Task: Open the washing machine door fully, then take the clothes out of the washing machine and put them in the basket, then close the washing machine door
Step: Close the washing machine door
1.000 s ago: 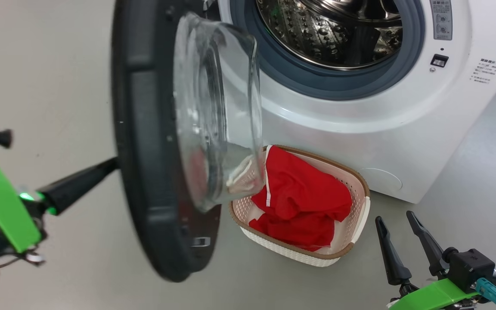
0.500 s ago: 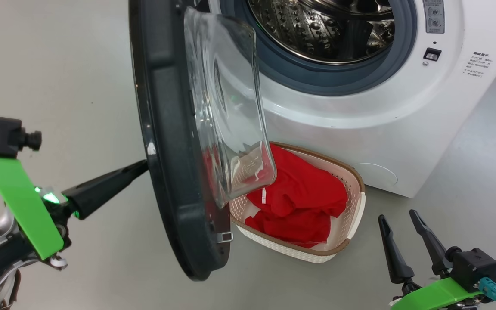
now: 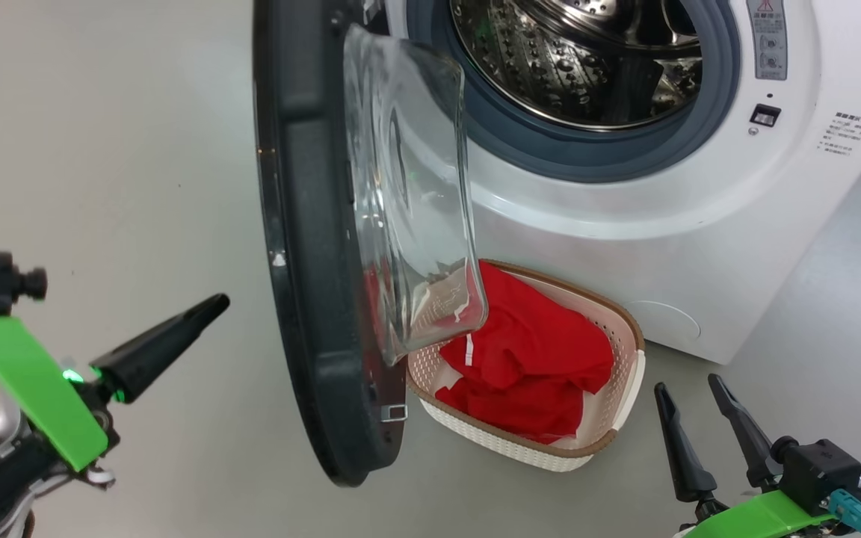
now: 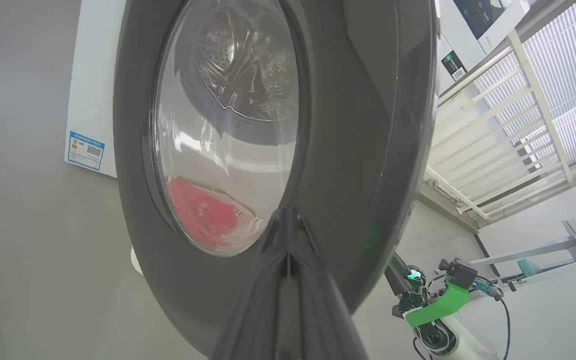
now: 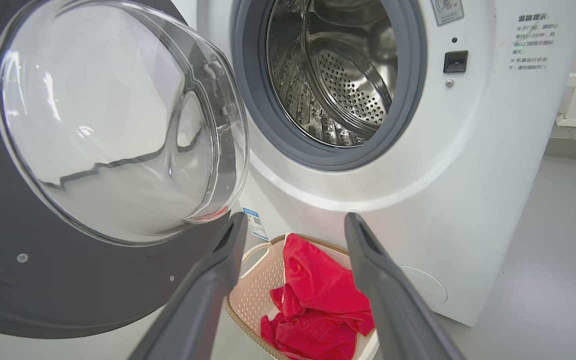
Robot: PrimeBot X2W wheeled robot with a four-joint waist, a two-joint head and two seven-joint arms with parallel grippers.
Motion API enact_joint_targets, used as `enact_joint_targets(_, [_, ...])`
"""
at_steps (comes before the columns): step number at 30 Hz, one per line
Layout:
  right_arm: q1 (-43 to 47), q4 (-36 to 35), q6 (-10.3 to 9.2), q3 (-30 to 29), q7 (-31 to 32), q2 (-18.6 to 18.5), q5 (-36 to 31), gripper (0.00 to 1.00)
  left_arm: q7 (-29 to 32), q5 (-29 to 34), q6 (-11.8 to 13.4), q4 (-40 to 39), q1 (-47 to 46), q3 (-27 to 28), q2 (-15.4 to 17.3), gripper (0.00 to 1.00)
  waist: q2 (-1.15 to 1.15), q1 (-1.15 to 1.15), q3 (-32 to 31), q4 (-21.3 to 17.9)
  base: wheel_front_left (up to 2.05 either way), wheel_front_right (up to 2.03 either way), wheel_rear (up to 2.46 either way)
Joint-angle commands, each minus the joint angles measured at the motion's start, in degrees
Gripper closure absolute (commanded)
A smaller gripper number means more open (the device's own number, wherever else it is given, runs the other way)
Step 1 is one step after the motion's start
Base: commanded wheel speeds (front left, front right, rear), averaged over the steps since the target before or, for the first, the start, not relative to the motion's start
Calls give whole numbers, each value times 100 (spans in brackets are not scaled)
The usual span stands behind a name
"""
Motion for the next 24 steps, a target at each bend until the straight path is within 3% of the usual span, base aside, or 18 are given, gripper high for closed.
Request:
enact_joint_targets(1, [-44, -140, 37, 161, -38, 3, 44, 0, -141, 90, -38, -25, -31, 282, 362, 93, 0, 0, -53, 48, 0, 0, 0])
enact_joint_targets(4, [-22, -143, 37, 194, -38, 3, 55, 0, -384, 58, -38, 88, 174, 283, 383, 74, 0, 0, -106, 83, 0, 0, 0])
enact_joint_targets(7, [0, -137, 37, 233, -38, 3, 59, 0, -653, 90, -38, 203, 381, 248, 403, 60, 0, 0, -159, 124, 0, 0, 0])
enact_joint_targets(8, [0, -137, 37, 233, -38, 3, 59, 0, -653, 90, -38, 203, 381, 248, 403, 60, 0, 0, -159, 124, 0, 0, 0])
enact_joint_targets(10, [5, -130, 37, 250, -38, 3, 62, 0, -844, 128, -38, 266, 532, 217, 427, 47, 0, 0, -178, 135, 0, 0, 0])
enact_joint_targets(11, [0, -126, 37, 260, -38, 3, 61, 0, -951, 130, -38, 296, 613, 208, 430, 35, 0, 0, -184, 137, 0, 0, 0])
enact_joint_targets(13, [-15, -118, 37, 277, -38, 3, 56, 0, -1154, 138, -38, 345, 770, 185, 441, 0, 0, 0, -189, 140, 0, 0, 0])
enact_joint_targets(19, [-53, -95, 37, 337, -38, 4, 55, 0, -1774, 54, -38, 449, 1241, 133, 356, 0, 0, 0, -191, 145, 0, 0, 0])
enact_joint_targets(24, [-96, -77, 37, 372, -38, 4, 44, 0, -2397, 342, -38, 621, 1573, -74, 336, 0, 0, 0, -150, 148, 0, 0, 0])
